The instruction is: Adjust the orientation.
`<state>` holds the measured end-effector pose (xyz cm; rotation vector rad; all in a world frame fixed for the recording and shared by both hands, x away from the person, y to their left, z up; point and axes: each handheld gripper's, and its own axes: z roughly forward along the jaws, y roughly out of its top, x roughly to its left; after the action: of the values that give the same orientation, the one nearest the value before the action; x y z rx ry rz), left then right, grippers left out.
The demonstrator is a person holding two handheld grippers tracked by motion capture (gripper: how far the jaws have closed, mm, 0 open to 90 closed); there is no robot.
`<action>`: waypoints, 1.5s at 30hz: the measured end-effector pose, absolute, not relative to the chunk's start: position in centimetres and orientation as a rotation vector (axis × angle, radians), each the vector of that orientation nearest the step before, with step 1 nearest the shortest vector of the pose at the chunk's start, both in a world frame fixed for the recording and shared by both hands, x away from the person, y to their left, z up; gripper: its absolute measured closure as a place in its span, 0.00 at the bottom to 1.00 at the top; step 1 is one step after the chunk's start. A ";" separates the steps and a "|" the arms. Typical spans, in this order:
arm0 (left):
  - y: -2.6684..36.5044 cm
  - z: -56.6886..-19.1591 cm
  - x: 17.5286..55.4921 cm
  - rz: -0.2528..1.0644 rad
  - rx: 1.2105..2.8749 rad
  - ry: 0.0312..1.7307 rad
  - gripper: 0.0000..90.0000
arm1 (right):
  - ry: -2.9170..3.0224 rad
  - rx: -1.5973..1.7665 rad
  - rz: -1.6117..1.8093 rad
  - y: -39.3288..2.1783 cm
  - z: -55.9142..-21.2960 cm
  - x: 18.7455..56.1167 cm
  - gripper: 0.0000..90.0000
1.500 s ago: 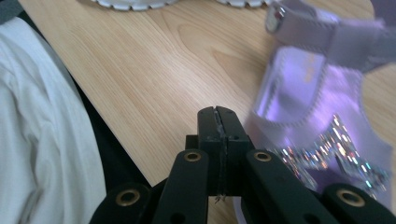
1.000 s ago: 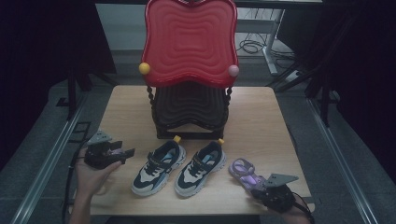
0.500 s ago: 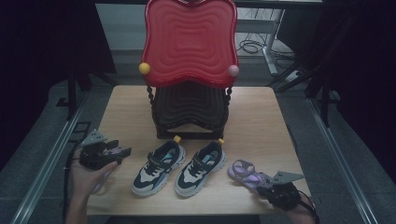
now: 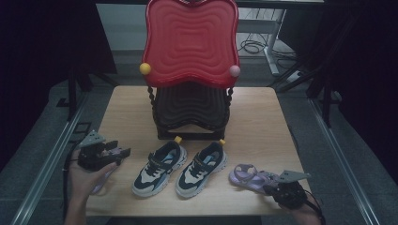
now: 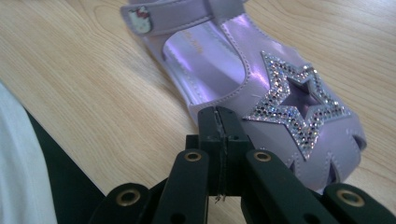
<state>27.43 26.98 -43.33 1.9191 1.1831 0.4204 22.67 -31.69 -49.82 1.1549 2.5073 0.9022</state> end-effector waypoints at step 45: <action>27.2 -43.3 27.3 0.412 1.920 1.184 0.40 | 2.409 1.095 1.059 -33.0 -46.3 23.4 0.99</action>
<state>27.28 27.21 -43.35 1.9198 1.1844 0.4119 23.44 -33.02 -46.33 1.0948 2.4086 1.0595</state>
